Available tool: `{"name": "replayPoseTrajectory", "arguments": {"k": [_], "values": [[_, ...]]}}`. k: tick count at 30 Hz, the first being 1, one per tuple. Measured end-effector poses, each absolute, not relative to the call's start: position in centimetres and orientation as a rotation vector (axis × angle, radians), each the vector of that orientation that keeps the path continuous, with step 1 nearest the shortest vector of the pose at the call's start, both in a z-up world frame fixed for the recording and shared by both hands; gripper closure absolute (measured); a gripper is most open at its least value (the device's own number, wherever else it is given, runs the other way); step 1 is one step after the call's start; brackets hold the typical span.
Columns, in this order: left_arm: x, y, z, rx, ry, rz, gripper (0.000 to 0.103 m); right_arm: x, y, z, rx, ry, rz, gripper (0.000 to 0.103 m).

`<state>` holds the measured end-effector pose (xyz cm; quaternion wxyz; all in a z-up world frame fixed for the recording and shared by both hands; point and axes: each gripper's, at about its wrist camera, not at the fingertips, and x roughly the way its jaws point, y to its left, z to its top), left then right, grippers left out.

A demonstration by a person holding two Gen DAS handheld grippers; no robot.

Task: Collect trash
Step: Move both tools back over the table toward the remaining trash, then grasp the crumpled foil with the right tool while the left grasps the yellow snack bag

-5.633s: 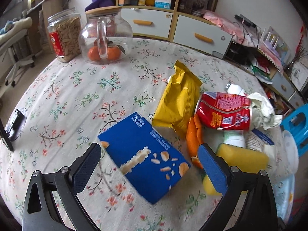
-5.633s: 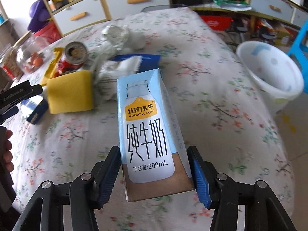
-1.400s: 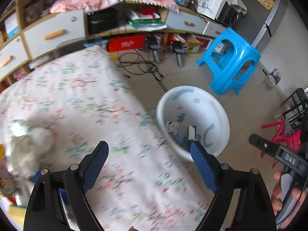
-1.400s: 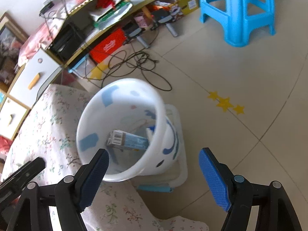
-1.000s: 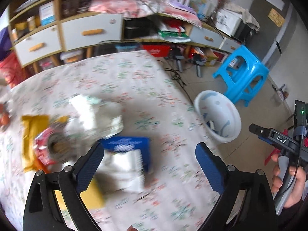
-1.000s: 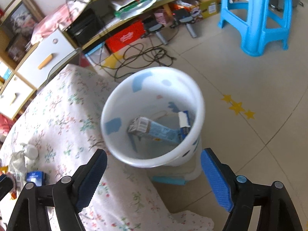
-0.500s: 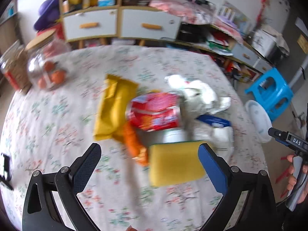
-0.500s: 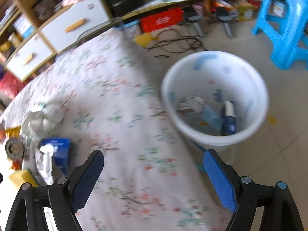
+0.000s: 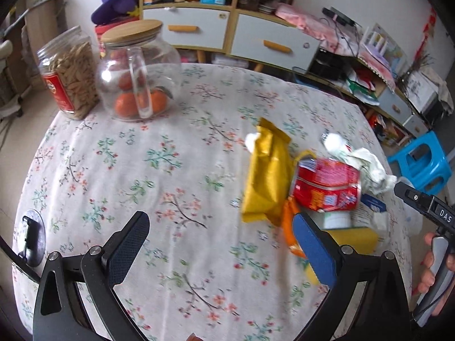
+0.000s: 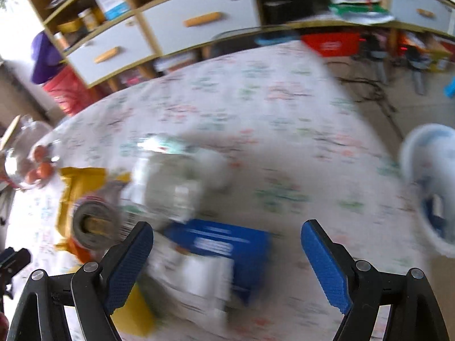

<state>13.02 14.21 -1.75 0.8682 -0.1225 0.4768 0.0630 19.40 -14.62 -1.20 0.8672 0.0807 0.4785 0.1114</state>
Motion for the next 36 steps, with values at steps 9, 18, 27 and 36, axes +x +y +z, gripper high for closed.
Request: {"name": "replayPoseTrajectory", "arguments": {"k": [9,18,27,36], "values": [[15.0,16.1,-2.7,-0.288,1.015,0.157,0.001,21.7,-12.0,-3.1,0.183,0.989,0.269,0.019],[17.0,15.7,-4.4,-0.327,1.023,0.145,0.001,22.4,-11.7,-4.4,0.149,0.989,0.28,0.068],[18.4,15.6,-6.3,-0.463,0.993,0.038,0.02,20.9,-13.4,-2.4,0.174,0.943,0.27,0.071],[19.5,13.8,-7.2,-0.53,0.99,-0.089,0.05,18.8,-17.3,-0.5,0.203,0.917,0.224,0.071]]}}
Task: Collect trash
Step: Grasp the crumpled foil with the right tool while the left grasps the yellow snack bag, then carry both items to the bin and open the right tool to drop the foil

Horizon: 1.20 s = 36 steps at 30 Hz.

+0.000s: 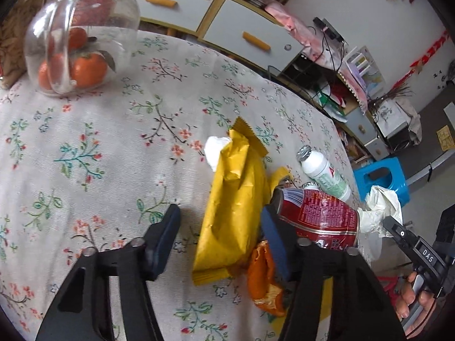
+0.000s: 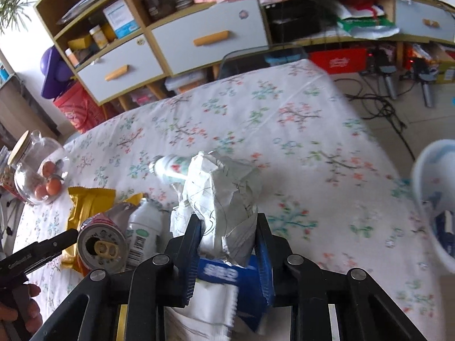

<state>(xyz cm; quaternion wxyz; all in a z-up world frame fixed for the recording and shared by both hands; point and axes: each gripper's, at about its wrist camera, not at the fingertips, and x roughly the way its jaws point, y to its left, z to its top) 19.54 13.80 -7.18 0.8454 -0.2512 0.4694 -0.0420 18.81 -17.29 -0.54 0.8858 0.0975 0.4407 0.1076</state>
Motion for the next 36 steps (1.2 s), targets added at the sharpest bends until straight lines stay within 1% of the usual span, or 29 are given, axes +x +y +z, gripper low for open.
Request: {"name": "replayPoseTrajectory", "arguments": {"k": [1,2,3,6,8,10,16,29,36], "values": [[19.6,13.7,-7.2,-0.532,0.992,-0.092,0.06,18.6,-17.8,-0.4,0.205,0.917,0.215,0.071],[19.7,13.6,-7.3,-0.543,0.999,-0.106,0.064,18.4,-18.2,-0.3,0.205,0.915,0.206,0.071],[19.7,13.6,-7.4,-0.557,1.005,-0.12,0.066,18.2,-18.6,-0.2,0.204,0.914,0.202,0.071],[19.3,13.4,-7.3,-0.559,1.005,-0.128,0.079,17.6,-19.7,0.4,0.195,0.903,0.188,0.071],[19.2,13.4,-6.9,-0.57,1.003,-0.122,0.083,17.1,-20.4,0.7,0.192,0.897,0.179,0.071],[18.9,13.4,-6.6,-0.581,1.001,-0.115,0.094,16.6,-21.0,0.9,0.194,0.894,0.17,0.071],[17.6,13.7,-4.8,-0.539,0.952,-0.076,0.098,15.3,-23.1,1.2,0.216,0.895,0.139,0.071],[13.0,15.0,-0.3,-0.525,0.81,-0.025,0.099,12.8,-29.0,1.3,0.246,0.877,0.059,0.071],[11.3,12.8,2.1,-0.499,0.792,-0.079,0.099,11.3,-34.1,1.6,0.315,0.856,-0.002,0.071]]}}
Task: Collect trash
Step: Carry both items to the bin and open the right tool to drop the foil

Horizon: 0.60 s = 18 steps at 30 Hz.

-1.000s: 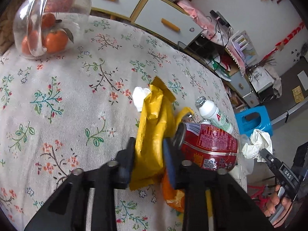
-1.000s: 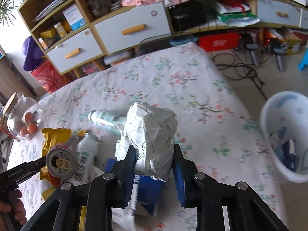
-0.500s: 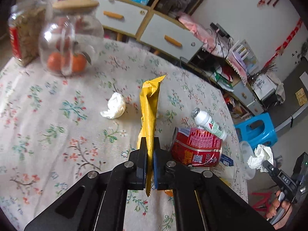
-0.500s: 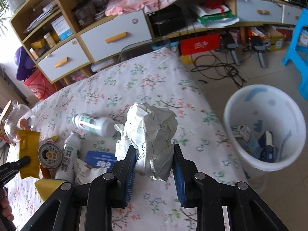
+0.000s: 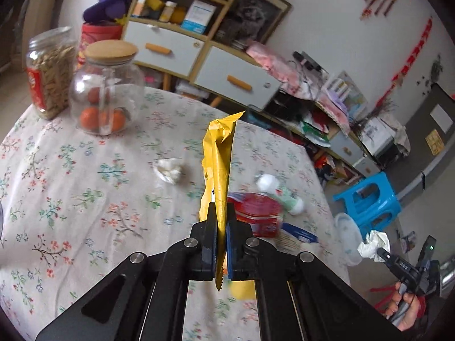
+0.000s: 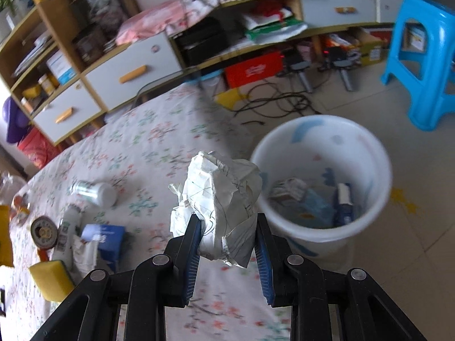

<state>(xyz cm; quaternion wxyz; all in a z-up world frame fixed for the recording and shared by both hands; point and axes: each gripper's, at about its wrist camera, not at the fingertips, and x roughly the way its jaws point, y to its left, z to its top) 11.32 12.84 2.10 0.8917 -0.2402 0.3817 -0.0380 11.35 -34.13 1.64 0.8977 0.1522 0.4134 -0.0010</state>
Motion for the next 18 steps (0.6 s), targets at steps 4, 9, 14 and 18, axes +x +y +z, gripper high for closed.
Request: {"name": "replayPoseTrajectory", "arguments": {"k": [4,9,14,18], "values": [[11.5,9.7,4.0,-0.455,0.773,-0.139,0.099,10.9,-37.2,2.0,0.379,0.84,-0.047,0.071],[12.7,4.7,4.9,-0.392,0.799,-0.225,0.099,10.7,-40.6,2.3,0.442,0.819,-0.097,0.071],[14.5,-1.3,5.0,-0.336,0.83,-0.323,0.099,11.3,-43.1,1.6,0.489,0.833,-0.14,0.071],[15.9,-5.8,4.3,-0.309,0.873,-0.388,0.099,12.3,-44.1,0.9,0.509,0.841,-0.155,0.066]]}}
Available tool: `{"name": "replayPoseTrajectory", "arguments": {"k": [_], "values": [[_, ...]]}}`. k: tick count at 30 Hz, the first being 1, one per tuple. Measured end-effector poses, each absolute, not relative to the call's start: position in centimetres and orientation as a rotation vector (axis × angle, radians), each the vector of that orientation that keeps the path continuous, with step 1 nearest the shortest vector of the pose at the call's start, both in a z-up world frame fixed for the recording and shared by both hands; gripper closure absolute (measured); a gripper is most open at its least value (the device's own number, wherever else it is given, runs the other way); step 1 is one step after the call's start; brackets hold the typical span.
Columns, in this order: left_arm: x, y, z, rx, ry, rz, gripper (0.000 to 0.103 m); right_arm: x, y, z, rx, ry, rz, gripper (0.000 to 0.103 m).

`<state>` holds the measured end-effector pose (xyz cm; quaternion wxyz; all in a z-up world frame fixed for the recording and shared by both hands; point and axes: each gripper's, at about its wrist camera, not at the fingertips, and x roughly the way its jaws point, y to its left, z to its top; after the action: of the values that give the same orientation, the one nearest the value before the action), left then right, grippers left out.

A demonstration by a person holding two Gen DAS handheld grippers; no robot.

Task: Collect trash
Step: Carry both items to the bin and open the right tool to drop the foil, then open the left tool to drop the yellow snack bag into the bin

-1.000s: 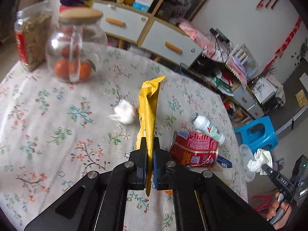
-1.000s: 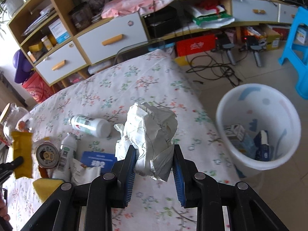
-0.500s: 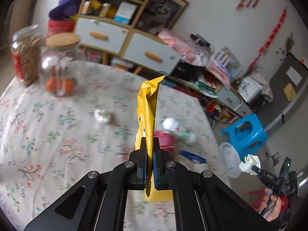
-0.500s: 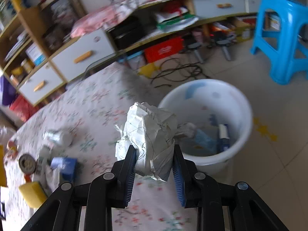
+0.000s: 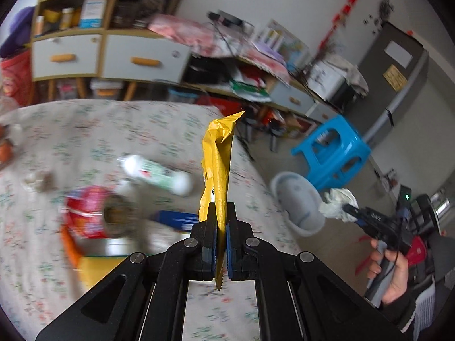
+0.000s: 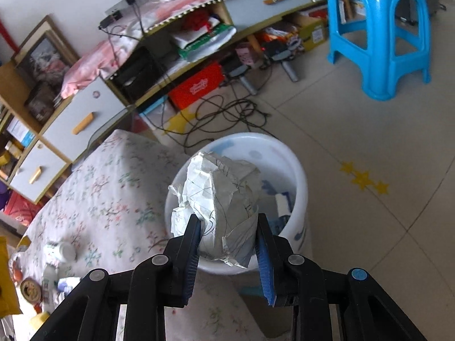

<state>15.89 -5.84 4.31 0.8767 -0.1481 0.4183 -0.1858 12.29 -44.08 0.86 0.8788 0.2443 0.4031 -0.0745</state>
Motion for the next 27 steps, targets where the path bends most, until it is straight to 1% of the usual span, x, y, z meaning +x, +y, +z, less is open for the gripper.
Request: {"name": "replayPoseTrajectory", "arguments": {"k": [1,2,3,4,10,13,15,22,27], "values": [[16.1,-6.6,4.2,-0.304,0.881,-0.398,0.099,12.6,-44.3,0.7,0.52,0.844,-0.161,0.064],[16.4,-7.8,4.0,-0.294,0.894,-0.413,0.099,13.0,-44.7,0.3,0.541,0.849,-0.165,0.05],[16.7,-8.7,3.8,-0.287,0.902,-0.425,0.099,13.2,-45.0,0.2,0.558,0.847,-0.169,0.04],[16.8,-9.6,3.7,-0.279,0.909,-0.436,0.099,13.3,-45.2,0.0,0.573,0.847,-0.175,0.039],[18.6,-15.2,2.5,-0.243,0.955,-0.512,0.099,13.1,-46.3,-0.4,0.605,0.874,-0.191,0.037],[19.6,-18.0,1.5,-0.236,0.985,-0.55,0.099,12.4,-46.8,-0.1,0.578,0.88,-0.22,0.035],[20.1,-20.1,0.8,-0.227,1.003,-0.577,0.099,11.9,-47.0,0.0,0.558,0.888,-0.239,0.031],[21.5,-26.1,-0.7,-0.188,1.04,-0.639,0.099,10.4,-48.7,0.1,0.558,0.894,-0.271,0.031],[22.3,-28.6,-0.7,-0.168,1.033,-0.674,0.099,10.3,-49.6,-0.1,0.585,0.897,-0.278,0.03]]}}
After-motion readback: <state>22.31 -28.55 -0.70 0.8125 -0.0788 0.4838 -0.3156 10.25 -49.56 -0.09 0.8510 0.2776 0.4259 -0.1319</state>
